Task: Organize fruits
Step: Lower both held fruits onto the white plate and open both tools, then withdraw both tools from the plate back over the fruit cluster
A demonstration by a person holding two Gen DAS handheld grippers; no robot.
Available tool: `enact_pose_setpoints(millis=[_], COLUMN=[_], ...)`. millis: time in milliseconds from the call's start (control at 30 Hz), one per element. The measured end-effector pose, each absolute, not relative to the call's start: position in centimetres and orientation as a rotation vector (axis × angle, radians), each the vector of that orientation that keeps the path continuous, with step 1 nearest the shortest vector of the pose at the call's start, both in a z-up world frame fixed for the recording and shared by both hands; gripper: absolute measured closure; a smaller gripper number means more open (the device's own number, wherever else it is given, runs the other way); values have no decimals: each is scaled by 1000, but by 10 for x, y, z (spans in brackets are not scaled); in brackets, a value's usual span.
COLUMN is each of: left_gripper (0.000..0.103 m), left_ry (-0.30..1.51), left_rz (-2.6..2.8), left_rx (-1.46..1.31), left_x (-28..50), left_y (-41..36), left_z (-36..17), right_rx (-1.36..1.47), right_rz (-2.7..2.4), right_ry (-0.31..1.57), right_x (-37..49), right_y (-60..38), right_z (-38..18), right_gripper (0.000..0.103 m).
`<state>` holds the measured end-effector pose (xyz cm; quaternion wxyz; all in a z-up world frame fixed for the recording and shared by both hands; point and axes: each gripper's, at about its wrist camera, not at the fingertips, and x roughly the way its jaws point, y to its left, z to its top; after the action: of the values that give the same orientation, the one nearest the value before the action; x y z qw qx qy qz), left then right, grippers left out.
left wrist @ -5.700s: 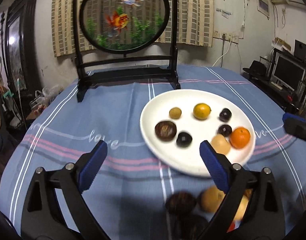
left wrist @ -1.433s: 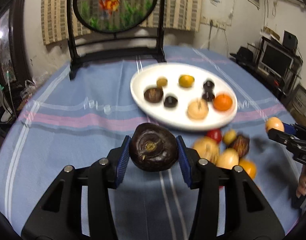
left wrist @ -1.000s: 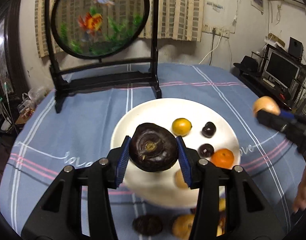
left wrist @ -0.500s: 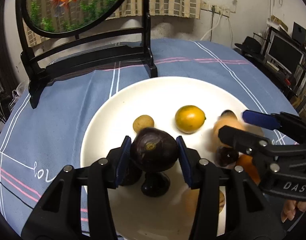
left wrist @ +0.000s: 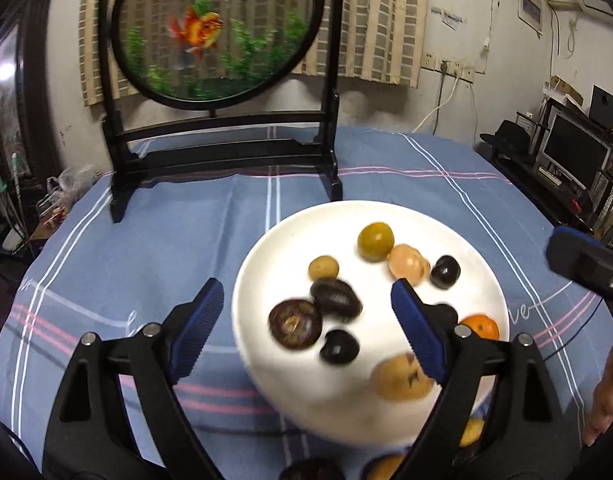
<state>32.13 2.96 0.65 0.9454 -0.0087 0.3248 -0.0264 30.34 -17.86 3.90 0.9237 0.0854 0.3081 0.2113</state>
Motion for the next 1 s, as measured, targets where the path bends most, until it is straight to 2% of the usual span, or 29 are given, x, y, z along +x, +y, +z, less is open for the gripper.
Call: enact_pose_setpoints(millis=[133, 267, 433, 500, 1000], left_gripper=[15, 7, 5, 5, 5], left_ry=[655, 637, 678, 697, 757], left_rz=[-41, -25, -42, -58, -169], left_rx=[-5, 10, 33, 35, 125], left_x=[283, 244, 201, 191, 179], left_y=[32, 33, 33, 31, 6], left_z=[-1, -7, -24, -30, -47], right_rx=[171, 247, 275, 299, 322], right_rz=[434, 434, 381, 374, 377], right_ry=[632, 657, 716, 719, 735], right_x=[275, 243, 216, 212, 210], right_y=[-185, -205, -225, -231, -234], right_z=[34, 12, -8, -10, -11], right_gripper=[8, 8, 8, 4, 4])
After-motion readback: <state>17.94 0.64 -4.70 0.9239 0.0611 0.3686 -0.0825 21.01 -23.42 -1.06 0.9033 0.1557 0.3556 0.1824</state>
